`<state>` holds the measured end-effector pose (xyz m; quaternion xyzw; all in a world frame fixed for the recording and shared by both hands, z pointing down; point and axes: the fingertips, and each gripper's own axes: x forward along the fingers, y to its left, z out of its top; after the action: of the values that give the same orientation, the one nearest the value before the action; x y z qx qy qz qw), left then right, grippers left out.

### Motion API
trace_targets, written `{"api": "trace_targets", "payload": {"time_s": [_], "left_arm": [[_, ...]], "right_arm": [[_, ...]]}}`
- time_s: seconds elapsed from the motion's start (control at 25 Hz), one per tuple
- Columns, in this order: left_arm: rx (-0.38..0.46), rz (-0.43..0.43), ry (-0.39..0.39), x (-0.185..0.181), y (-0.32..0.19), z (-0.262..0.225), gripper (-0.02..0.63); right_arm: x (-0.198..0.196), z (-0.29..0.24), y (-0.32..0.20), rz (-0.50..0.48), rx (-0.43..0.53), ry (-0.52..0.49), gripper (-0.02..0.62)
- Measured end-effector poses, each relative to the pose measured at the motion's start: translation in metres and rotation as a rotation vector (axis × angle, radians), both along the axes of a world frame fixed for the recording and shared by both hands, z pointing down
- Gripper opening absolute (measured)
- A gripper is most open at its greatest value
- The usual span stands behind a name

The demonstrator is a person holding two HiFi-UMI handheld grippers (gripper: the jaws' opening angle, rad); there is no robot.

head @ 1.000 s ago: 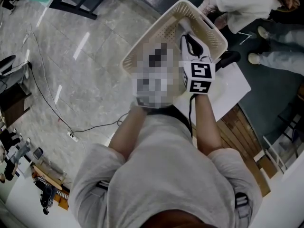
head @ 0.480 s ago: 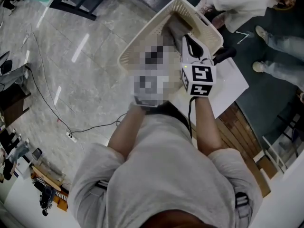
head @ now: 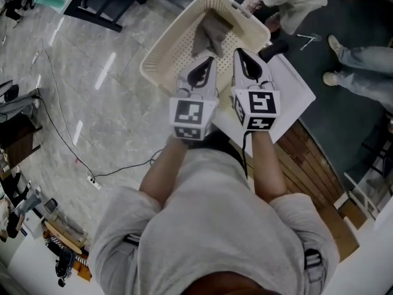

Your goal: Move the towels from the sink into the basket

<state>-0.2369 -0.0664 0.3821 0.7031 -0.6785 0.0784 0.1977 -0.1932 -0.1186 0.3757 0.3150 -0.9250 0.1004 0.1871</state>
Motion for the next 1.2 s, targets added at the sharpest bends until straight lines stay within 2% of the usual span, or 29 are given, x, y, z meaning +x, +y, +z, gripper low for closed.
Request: {"api": "trace_targets", "payload": {"time_s": [0.32, 0.64, 0.96, 1.2], "left_arm": [[0.011, 0.086, -0.035, 0.072, 0.02, -0.008, 0.02], [0.0, 0.172, -0.06, 0.121, 0.03, -0.005, 0.02], [-0.066, 0.24, -0.047, 0.153, 0.035, 0.026, 0.02], [-0.161, 0.302, -0.04, 0.183, 0.048, 0.058, 0.02]], "right_arm": [[0.076, -0.012, 0.021, 0.085, 0.012, -0.047, 0.006], [0.136, -0.009, 0.038, 0.168, 0.002, -0.062, 0.006], [0.176, 0.012, 0.044, 0.243, -0.025, -0.07, 0.006], [0.203, 0.031, 0.059, 0.279, -0.073, -0.069, 0.006]]}}
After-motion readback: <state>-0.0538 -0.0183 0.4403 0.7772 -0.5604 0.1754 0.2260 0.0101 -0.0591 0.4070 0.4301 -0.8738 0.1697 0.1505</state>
